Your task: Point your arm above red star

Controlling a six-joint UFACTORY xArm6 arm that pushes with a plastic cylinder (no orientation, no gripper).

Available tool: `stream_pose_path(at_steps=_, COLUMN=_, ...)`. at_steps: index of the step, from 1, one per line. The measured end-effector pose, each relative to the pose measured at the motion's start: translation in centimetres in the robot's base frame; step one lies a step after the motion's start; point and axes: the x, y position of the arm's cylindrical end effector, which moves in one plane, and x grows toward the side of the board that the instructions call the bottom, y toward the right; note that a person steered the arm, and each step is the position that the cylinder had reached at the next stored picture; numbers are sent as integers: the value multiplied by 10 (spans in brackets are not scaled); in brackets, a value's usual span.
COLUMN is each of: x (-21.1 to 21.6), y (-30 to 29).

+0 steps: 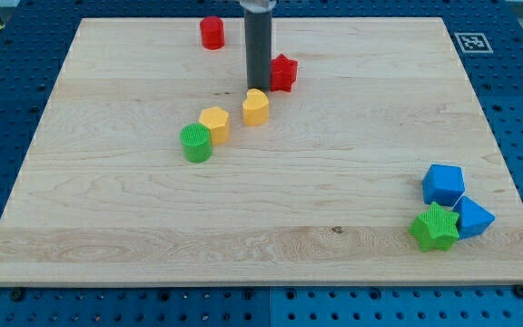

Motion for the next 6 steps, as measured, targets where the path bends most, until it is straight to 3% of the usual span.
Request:
stream_pose_path(at_steps=1, x=15, y=-1)
stream_pose_path(at_steps=2, x=-26, y=-21)
stream_pose_path(at_steps=3, x=-98, y=-34)
stream_pose_path(at_steps=4, x=-135, y=0)
stream_pose_path(at_steps=6, x=-119, y=12)
